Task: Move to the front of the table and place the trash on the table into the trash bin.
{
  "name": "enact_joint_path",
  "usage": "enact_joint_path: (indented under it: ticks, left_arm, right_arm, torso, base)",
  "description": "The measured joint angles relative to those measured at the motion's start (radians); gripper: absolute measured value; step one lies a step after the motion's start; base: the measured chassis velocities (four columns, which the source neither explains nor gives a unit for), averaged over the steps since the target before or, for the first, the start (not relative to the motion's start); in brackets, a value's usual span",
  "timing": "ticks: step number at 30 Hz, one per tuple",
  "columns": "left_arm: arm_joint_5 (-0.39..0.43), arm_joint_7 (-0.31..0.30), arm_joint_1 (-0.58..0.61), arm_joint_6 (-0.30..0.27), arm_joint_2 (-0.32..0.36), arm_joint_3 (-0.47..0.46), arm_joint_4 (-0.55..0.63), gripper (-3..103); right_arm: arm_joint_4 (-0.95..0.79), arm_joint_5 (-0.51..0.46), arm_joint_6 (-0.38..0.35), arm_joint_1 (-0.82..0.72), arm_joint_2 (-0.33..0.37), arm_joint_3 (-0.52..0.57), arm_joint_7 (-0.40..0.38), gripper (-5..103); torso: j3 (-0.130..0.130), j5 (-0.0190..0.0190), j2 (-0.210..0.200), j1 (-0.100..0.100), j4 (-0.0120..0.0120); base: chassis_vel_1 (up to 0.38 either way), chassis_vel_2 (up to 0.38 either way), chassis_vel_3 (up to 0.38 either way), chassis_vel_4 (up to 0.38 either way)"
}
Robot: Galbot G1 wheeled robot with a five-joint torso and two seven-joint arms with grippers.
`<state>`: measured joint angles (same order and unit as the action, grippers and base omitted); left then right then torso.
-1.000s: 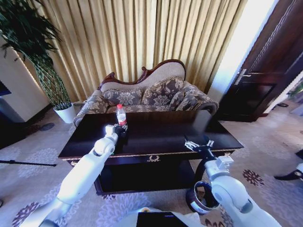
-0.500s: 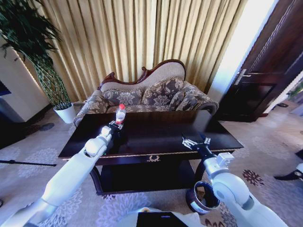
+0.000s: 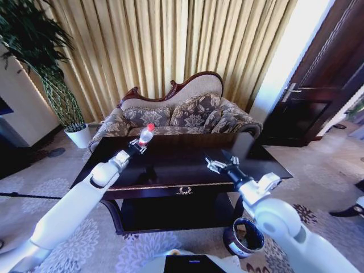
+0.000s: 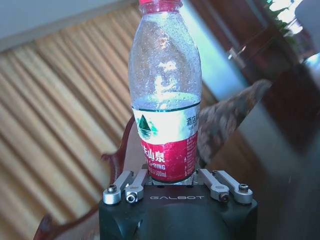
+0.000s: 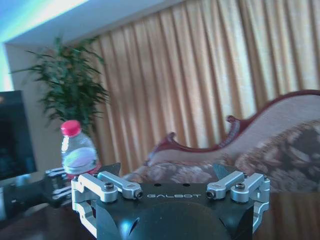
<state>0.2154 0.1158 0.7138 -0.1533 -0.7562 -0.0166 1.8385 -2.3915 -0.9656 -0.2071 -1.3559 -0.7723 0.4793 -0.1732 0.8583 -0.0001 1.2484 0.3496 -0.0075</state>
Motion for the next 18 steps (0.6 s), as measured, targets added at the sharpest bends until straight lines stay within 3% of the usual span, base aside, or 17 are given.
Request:
enact_joint_path:
  ticks: [6,15,18]
  left_arm:
    - [0.061,-0.02,-0.14,-0.028,0.015,0.12,0.049,30]
    - [0.115,-0.047,-0.284,-0.059,0.006,0.301,0.063,30]
    - [0.187,-0.064,-0.339,-0.076,-0.003,0.375,0.064,30]
  right_arm:
    - [0.048,-0.03,-0.001,0.119,0.027,-0.076,0.02,100]
    - [0.125,-0.027,0.0,0.274,-0.015,-0.186,0.023,100]
    - [0.15,-0.019,0.003,0.337,-0.035,-0.216,0.028,100]
  torso:
    - [0.0,-0.0001,0.0,0.0,-0.0001]
    - [0.0,0.0,0.0,0.0,0.0001]
    - [0.0,0.0001,0.0,0.0,0.0]
  base:
    - [0.0,0.0,0.0,0.0]
    - [0.0,0.0,0.0,0.0]
    - [0.0,0.0,0.0,0.0]
